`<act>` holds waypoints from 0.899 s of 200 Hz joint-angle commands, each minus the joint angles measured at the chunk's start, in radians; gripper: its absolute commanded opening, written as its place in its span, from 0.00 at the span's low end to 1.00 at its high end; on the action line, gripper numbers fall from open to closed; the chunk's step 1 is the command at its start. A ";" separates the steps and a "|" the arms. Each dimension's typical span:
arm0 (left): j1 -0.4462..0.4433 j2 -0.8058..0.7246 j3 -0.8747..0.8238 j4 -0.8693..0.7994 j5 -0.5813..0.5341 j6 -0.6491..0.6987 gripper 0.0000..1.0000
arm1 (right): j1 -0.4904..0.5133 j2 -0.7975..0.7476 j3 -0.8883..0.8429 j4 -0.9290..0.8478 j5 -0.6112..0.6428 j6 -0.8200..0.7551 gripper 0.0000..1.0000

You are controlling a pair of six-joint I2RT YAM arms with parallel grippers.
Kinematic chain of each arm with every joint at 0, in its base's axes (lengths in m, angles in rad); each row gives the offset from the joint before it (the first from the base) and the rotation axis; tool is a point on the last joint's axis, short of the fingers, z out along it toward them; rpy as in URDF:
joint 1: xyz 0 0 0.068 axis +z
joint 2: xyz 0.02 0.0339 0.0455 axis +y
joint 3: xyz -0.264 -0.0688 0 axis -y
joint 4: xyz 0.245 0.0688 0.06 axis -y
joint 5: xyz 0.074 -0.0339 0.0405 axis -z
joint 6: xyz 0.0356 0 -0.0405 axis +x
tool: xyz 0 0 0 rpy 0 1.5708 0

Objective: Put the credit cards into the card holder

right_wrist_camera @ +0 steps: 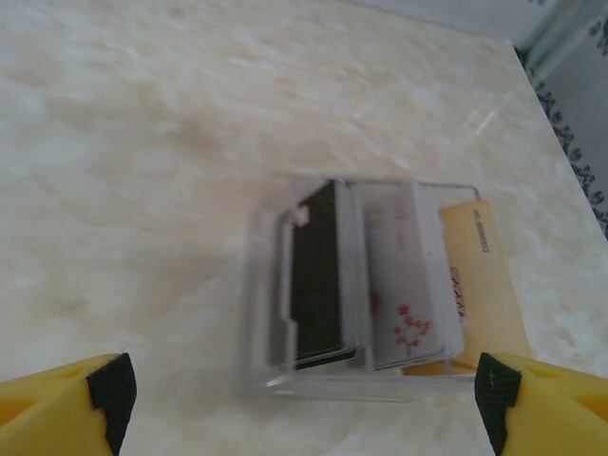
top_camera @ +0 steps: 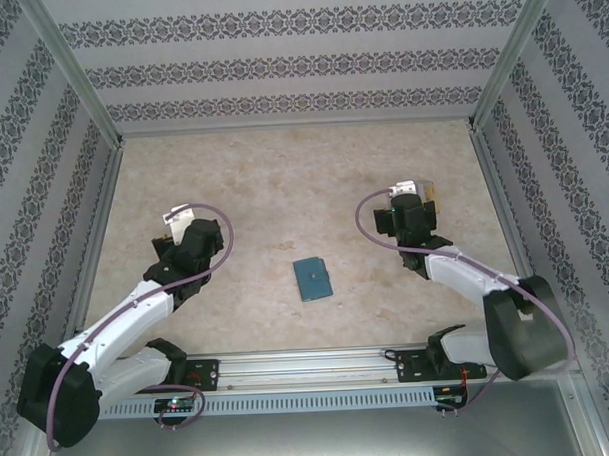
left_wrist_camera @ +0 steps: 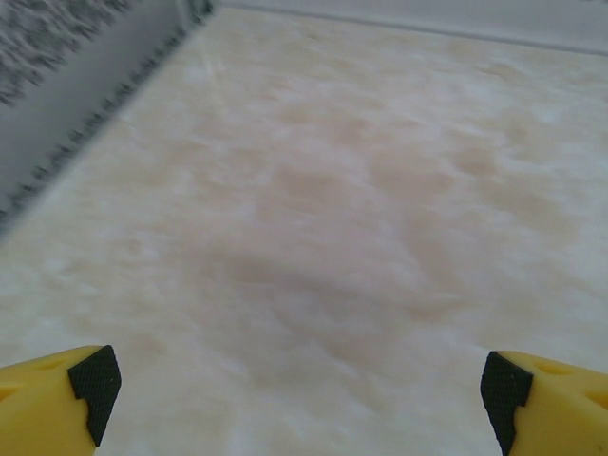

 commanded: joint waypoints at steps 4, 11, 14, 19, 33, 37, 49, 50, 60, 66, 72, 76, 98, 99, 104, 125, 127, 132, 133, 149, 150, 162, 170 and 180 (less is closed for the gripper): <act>0.089 -0.029 -0.099 0.268 0.001 0.271 0.99 | -0.037 0.072 -0.005 0.224 -0.142 -0.108 0.93; 0.120 -0.024 -0.092 0.266 0.036 0.273 0.99 | -0.043 0.102 -0.018 0.268 -0.149 -0.130 0.92; 0.131 -0.019 -0.093 0.282 0.043 0.279 0.99 | -0.048 0.115 -0.027 0.303 -0.157 -0.137 0.92; 0.146 -0.004 -0.102 0.313 0.053 0.295 0.99 | -0.050 0.128 -0.034 0.339 -0.159 -0.153 0.91; 0.181 0.054 -0.144 0.415 0.063 0.334 0.99 | -0.087 0.129 -0.070 0.410 -0.280 -0.170 0.92; 0.190 0.072 -0.156 0.447 0.074 0.344 0.99 | -0.099 0.124 -0.069 0.403 -0.300 -0.161 0.92; 0.218 0.125 -0.193 0.549 0.127 0.368 0.99 | -0.137 0.098 -0.076 0.376 -0.381 -0.145 0.91; 0.220 0.129 -0.197 0.558 0.130 0.369 0.99 | -0.140 0.097 -0.080 0.382 -0.389 -0.142 0.91; 0.243 0.173 -0.221 0.658 0.152 0.383 0.99 | -0.172 0.080 -0.105 0.415 -0.422 -0.114 0.91; 0.252 0.184 -0.208 0.645 0.166 0.386 0.99 | -0.196 0.077 -0.126 0.453 -0.451 -0.095 0.92; 0.263 0.194 -0.214 0.678 0.192 0.413 0.99 | -0.217 0.076 -0.143 0.489 -0.472 -0.076 0.92; 0.272 0.201 -0.224 0.716 0.204 0.423 0.99 | -0.229 0.074 -0.148 0.499 -0.481 -0.064 0.92; 0.347 0.228 -0.255 0.842 0.319 0.405 0.99 | -0.280 0.143 -0.184 0.626 -0.516 -0.016 0.93; 0.350 0.230 -0.256 0.845 0.326 0.404 0.99 | -0.282 0.151 -0.187 0.643 -0.519 -0.016 0.93; 0.368 0.240 -0.258 0.866 0.356 0.401 0.99 | -0.283 0.202 -0.203 0.748 -0.524 -0.002 0.93; 0.399 0.289 -0.249 0.936 0.479 0.424 0.99 | -0.289 0.168 -0.197 0.675 -0.521 -0.006 0.94; 0.400 0.292 -0.244 0.931 0.490 0.428 0.99 | -0.287 0.173 -0.197 0.684 -0.511 -0.006 0.94; 0.401 0.303 -0.232 0.919 0.518 0.435 0.99 | -0.284 0.194 -0.200 0.722 -0.478 0.003 0.98; 0.401 0.305 -0.230 0.916 0.523 0.437 0.99 | -0.284 0.197 -0.201 0.728 -0.473 0.004 0.98; 0.401 0.348 -0.200 0.915 0.599 0.447 0.99 | -0.280 0.190 -0.175 0.676 -0.402 0.023 0.98; 0.402 0.350 -0.199 0.919 0.604 0.446 0.99 | -0.280 0.188 -0.172 0.669 -0.398 0.024 0.98; 0.402 0.424 -0.198 0.992 0.642 0.458 0.99 | -0.276 0.187 -0.171 0.657 -0.366 0.030 0.98; 0.401 0.474 -0.189 1.024 0.633 0.458 0.99 | -0.271 0.189 -0.172 0.667 -0.352 0.030 0.98; 0.401 0.534 -0.172 1.040 0.632 0.459 0.99 | -0.265 0.183 -0.172 0.656 -0.339 0.027 0.98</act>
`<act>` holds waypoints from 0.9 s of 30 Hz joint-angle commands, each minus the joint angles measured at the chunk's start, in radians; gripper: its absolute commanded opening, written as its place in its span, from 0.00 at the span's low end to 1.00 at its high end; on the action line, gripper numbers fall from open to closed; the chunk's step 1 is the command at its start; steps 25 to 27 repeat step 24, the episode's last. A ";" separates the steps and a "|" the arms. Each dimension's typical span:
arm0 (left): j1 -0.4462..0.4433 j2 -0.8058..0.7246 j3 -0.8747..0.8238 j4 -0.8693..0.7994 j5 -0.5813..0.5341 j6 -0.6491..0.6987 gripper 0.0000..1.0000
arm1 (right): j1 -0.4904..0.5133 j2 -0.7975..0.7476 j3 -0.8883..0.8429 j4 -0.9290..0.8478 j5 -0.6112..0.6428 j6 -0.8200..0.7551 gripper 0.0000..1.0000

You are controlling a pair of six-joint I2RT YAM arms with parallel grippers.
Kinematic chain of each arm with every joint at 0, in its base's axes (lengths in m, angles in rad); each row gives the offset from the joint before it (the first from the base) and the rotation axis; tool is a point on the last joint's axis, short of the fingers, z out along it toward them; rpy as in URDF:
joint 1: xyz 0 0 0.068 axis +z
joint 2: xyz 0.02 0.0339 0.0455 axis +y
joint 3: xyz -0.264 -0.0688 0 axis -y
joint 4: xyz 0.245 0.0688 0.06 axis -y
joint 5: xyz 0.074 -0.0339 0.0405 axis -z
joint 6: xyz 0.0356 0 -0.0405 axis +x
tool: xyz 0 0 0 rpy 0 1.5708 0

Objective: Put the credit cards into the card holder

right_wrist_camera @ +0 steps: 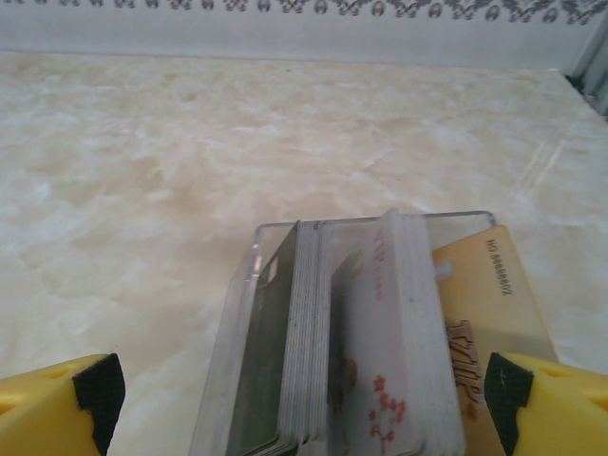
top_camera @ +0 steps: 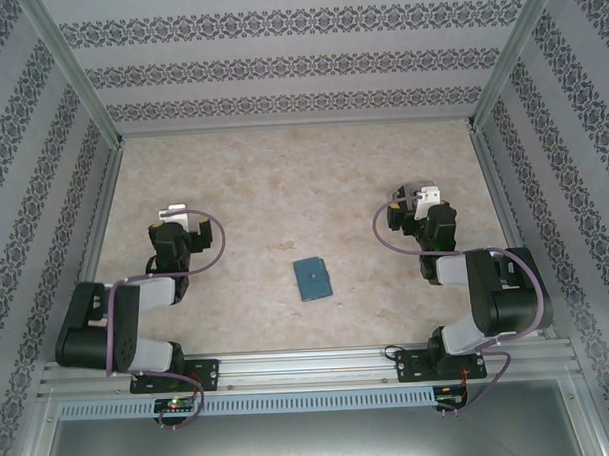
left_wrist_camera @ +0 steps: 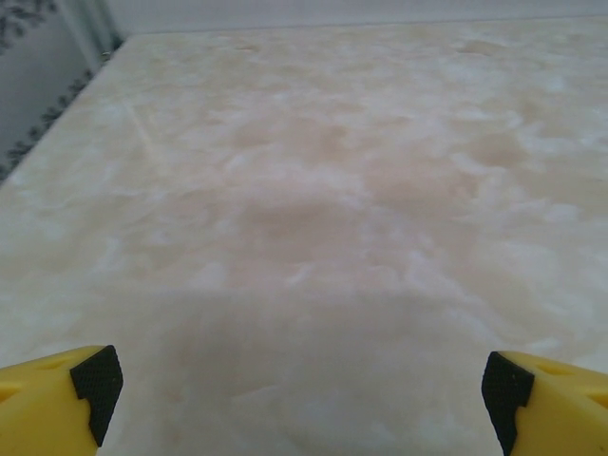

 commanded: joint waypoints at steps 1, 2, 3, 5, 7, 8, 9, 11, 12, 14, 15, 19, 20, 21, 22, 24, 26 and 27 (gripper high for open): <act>0.009 0.115 0.038 0.132 0.090 0.034 0.99 | 0.019 -0.009 0.017 0.019 0.064 0.026 0.98; 0.010 0.145 0.045 0.168 0.095 0.036 0.99 | 0.018 -0.005 0.019 0.023 0.064 0.027 0.98; 0.017 0.123 0.060 0.100 0.095 0.022 1.00 | 0.018 -0.006 0.017 0.023 0.063 0.028 0.98; 0.022 0.136 0.054 0.134 0.066 0.007 0.99 | 0.018 -0.007 0.019 0.020 0.062 0.028 0.98; 0.033 0.130 0.057 0.113 0.059 -0.008 0.99 | 0.016 -0.007 0.019 0.019 0.059 0.029 0.98; 0.033 0.129 0.056 0.115 0.060 -0.008 0.99 | 0.017 -0.009 0.019 0.019 0.058 0.029 0.98; 0.033 0.126 0.058 0.103 0.060 -0.008 0.99 | 0.017 -0.009 0.019 0.019 0.059 0.029 0.98; 0.033 0.125 0.059 0.099 0.061 -0.008 0.99 | 0.017 -0.008 0.019 0.019 0.058 0.028 0.98; 0.032 0.129 0.057 0.113 0.063 -0.004 0.99 | 0.017 -0.009 0.019 0.019 0.059 0.029 0.98; 0.031 0.129 0.061 0.100 0.076 0.000 0.99 | 0.017 -0.009 0.019 0.019 0.058 0.029 0.98; 0.032 0.127 0.062 0.098 0.078 0.000 0.99 | 0.017 -0.008 0.019 0.019 0.059 0.029 0.98; 0.032 0.129 0.063 0.099 0.078 0.000 0.99 | 0.017 -0.005 0.022 0.015 0.058 0.029 0.98; 0.031 0.127 0.062 0.099 0.077 0.000 0.99 | 0.016 -0.005 0.022 0.016 0.057 0.029 0.98; 0.032 0.127 0.063 0.099 0.078 0.001 0.99 | 0.017 -0.006 0.022 0.014 0.057 0.029 0.98; 0.031 0.128 0.062 0.098 0.078 0.001 0.99 | 0.016 -0.007 0.021 0.015 0.057 0.029 0.98; 0.031 0.127 0.062 0.099 0.078 0.001 0.99 | 0.017 -0.009 0.019 0.019 0.055 0.026 0.98; 0.031 0.127 0.062 0.099 0.078 0.001 0.99 | 0.017 -0.009 0.019 0.019 0.055 0.026 0.98; 0.031 0.127 0.062 0.099 0.078 0.001 0.99 | 0.017 -0.009 0.019 0.019 0.055 0.026 0.98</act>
